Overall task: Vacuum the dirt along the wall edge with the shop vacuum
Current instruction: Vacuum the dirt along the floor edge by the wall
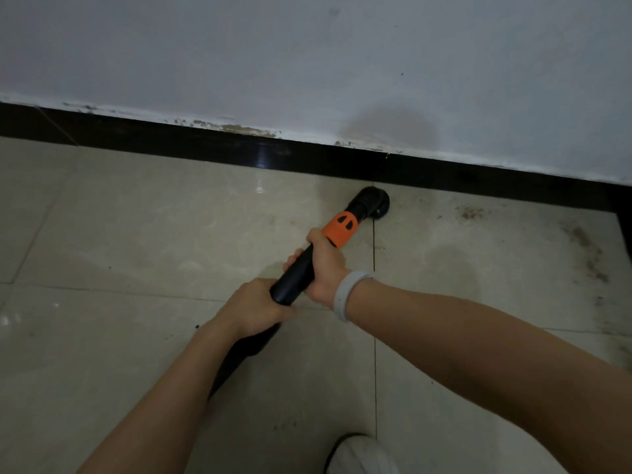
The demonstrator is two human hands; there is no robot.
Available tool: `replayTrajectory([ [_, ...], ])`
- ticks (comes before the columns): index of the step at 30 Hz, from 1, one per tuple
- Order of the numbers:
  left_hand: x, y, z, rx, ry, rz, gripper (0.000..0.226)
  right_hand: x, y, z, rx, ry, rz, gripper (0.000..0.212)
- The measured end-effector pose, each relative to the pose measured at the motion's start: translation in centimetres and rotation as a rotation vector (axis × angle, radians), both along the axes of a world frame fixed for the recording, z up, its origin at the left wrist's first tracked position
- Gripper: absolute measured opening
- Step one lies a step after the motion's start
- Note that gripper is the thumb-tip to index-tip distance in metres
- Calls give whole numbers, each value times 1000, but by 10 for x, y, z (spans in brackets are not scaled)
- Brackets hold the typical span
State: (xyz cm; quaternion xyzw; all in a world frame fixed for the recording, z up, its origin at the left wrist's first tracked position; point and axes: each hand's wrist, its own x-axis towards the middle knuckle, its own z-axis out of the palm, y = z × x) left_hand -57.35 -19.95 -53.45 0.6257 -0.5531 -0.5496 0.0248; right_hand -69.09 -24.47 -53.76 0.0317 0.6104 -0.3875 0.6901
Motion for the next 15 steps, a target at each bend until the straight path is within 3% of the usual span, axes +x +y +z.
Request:
replayTrajectory([
  [6, 30, 12, 4, 94, 7, -17, 24, 24, 24, -2, 47, -36, -31, 16],
  [15, 7, -8, -6, -70, -103, -59, 19, 9, -5, -9, -73, -86, -52, 13],
])
